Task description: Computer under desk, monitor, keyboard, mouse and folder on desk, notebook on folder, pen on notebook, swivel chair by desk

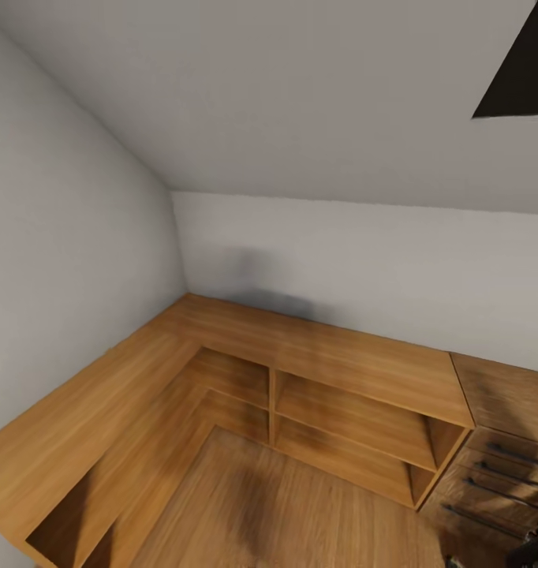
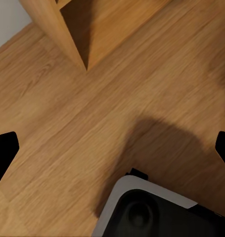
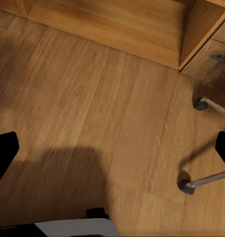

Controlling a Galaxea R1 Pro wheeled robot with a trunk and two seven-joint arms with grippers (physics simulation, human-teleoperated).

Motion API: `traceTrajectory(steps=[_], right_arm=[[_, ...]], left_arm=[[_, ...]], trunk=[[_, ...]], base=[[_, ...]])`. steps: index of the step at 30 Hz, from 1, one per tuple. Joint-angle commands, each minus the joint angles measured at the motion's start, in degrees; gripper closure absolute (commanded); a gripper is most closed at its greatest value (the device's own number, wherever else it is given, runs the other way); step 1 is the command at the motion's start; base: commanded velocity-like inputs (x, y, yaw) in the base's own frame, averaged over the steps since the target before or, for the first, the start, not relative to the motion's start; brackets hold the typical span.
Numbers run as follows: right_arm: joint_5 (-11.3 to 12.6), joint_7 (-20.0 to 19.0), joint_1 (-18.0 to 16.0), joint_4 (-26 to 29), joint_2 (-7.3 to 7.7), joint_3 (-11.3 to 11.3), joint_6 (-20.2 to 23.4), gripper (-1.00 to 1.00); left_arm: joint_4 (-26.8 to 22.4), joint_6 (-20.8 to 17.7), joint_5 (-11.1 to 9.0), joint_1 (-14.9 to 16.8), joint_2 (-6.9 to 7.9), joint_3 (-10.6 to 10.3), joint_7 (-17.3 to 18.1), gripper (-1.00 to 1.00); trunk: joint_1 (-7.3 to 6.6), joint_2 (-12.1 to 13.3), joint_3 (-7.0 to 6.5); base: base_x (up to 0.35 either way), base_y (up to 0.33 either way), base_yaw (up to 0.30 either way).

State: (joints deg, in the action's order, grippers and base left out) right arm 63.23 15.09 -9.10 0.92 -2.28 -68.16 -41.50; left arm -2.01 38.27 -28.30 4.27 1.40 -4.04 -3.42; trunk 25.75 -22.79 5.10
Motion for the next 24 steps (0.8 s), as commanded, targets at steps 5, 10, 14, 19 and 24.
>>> traceTrajectory(steps=[5,10,14,19,24], right_arm=[[0.0,0.5,0.0,0.0,0.00,-0.5,0.0,-1.00],[0.0,0.5,0.0,0.0,0.00,-0.5,0.0,-1.00],[0.0,0.5,0.0,0.0,0.00,-0.5,0.0,-1.00],[0.0,0.5,0.0,0.0,0.05,-0.5,0.0,-1.00],[0.0,0.5,0.0,0.0,0.07,-0.5,0.0,-1.00]], left_arm=[[0.0,0.1,-0.1,0.0,0.00,-0.4,-0.4,-1.00],[0.0,0.1,-0.1,0.0,0.00,-0.4,-0.4,-1.00],[0.0,0.1,-0.1,0.0,0.00,-0.4,-0.4,-1.00],[0.0,0.1,-0.1,0.0,0.00,-0.4,-0.4,-1.00],[0.0,0.0,-0.1,0.0,0.00,-0.4,-0.4,-1.00]], trunk=[[0.03,-0.1,0.55],[0.03,-0.1,0.96],[0.03,-0.1,1.24],[0.03,-0.1,1.44],[0.03,-0.1,1.49]], base=[[0.000,0.000,-0.123],[0.063,0.045,-0.128],[0.225,0.152,-0.160],[0.264,0.181,-0.208],[0.279,0.199,-0.246]])
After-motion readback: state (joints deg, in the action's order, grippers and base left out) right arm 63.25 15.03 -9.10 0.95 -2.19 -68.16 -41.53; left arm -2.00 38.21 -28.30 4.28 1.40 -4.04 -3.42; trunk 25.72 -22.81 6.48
